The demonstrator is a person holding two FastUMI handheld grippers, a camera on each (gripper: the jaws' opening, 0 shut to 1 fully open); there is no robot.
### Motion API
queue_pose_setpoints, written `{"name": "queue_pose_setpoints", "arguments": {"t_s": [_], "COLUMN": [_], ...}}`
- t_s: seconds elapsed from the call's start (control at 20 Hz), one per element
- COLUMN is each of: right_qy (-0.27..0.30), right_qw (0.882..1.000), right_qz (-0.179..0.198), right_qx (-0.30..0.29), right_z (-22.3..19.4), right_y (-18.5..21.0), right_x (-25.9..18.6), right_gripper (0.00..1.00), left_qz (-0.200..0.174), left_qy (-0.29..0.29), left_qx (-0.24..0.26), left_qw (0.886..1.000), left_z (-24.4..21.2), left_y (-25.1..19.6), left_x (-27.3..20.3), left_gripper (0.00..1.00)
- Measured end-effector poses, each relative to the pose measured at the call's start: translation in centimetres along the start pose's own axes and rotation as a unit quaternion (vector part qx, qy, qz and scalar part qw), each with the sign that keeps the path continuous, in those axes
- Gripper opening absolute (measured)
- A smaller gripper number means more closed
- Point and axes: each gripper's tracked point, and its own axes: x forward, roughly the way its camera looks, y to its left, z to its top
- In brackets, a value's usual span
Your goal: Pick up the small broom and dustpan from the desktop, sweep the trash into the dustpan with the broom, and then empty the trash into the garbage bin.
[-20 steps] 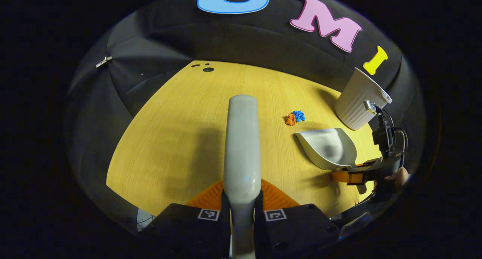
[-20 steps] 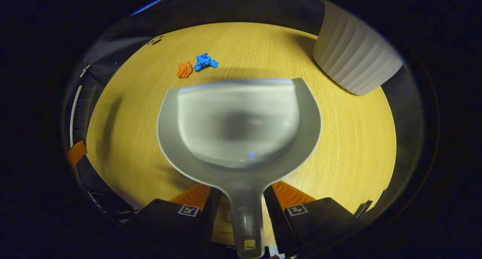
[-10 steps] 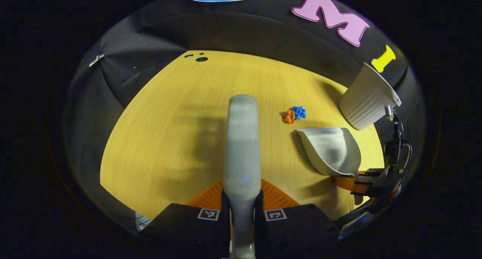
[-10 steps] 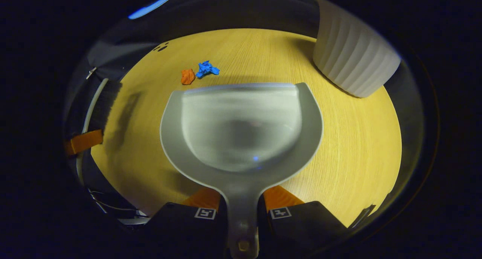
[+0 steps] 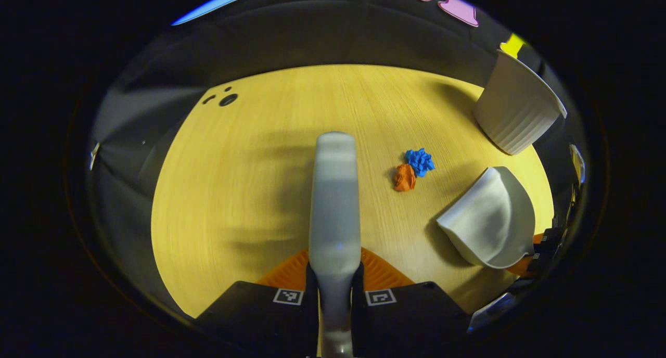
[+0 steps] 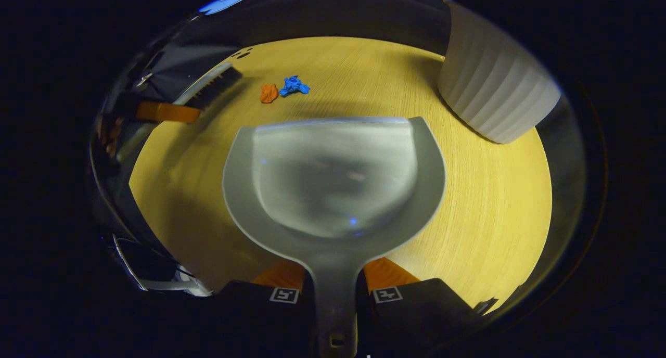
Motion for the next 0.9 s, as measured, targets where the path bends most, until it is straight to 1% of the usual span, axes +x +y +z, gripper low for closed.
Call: {"name": "queue_pose_setpoints", "arguments": {"t_s": [0.05, 0.15, 0.2, 0.3, 0.35, 0.4, 0.45, 0.6, 0.7, 0.75, 0.8, 0.9], "right_qy": [-0.004, -0.011, -0.012, -0.004, 0.007, 0.019, 0.026, 0.041, 0.040, 0.040, 0.039, 0.037], "right_qw": [1.000, 0.999, 0.997, 0.996, 0.996, 0.996, 0.996, 0.995, 0.995, 0.994, 0.994, 0.994], "right_qz": [0.003, 0.014, 0.019, 0.031, 0.033, 0.031, 0.030, 0.029, 0.028, 0.028, 0.029, 0.029], "right_qx": [-0.016, -0.052, -0.067, -0.081, -0.081, -0.081, -0.080, -0.082, -0.092, -0.094, -0.096, -0.102], "right_z": [0.2, 0.5, 0.5, 0.2, -0.1, -0.5, -0.7, -1.2, -1.1, -0.8, -0.7, -0.3], "right_y": [-0.2, -0.3, -0.4, -0.6, -0.7, -1.0, -1.3, -2.0, -2.3, -2.3, -2.5, -2.1], "right_x": [-0.4, -1.2, -1.4, -1.6, -1.3, -0.9, -0.6, -0.2, -0.1, 0.0, 0.1, 0.5], "right_gripper": [0.37, 0.37, 0.40, 0.36, 0.41, 0.40, 0.37, 0.36, 0.36, 0.40, 0.36, 0.37], "left_qz": [0.001, 0.008, 0.008, 0.002, -0.001, -0.011, -0.024, -0.049, -0.071, -0.085, -0.102, -0.133], "left_qy": [0.007, 0.026, 0.031, 0.030, 0.027, 0.024, 0.025, 0.042, 0.058, 0.066, 0.074, 0.097], "left_qx": [0.018, 0.069, 0.095, 0.150, 0.181, 0.213, 0.242, 0.313, 0.347, 0.357, 0.361, 0.354], "left_qw": [1.000, 0.997, 0.995, 0.988, 0.983, 0.977, 0.970, 0.948, 0.933, 0.928, 0.924, 0.921], "left_z": [0.7, 2.1, 2.7, 4.3, 5.2, 6.0, 6.4, 6.7, 5.7, 4.8, 3.7, 1.6], "left_y": [0.0, 0.2, 0.1, -0.5, -0.7, -1.3, -1.9, -3.7, -5.3, -6.2, -7.2, -9.4], "left_x": [0.9, 2.6, 3.4, 4.4, 4.6, 4.8, 5.0, 5.3, 5.2, 4.9, 4.6, 3.7], "left_gripper": [0.29, 0.29, 0.29, 0.29, 0.29, 0.29, 0.29, 0.30, 0.30, 0.31, 0.30, 0.30]}}
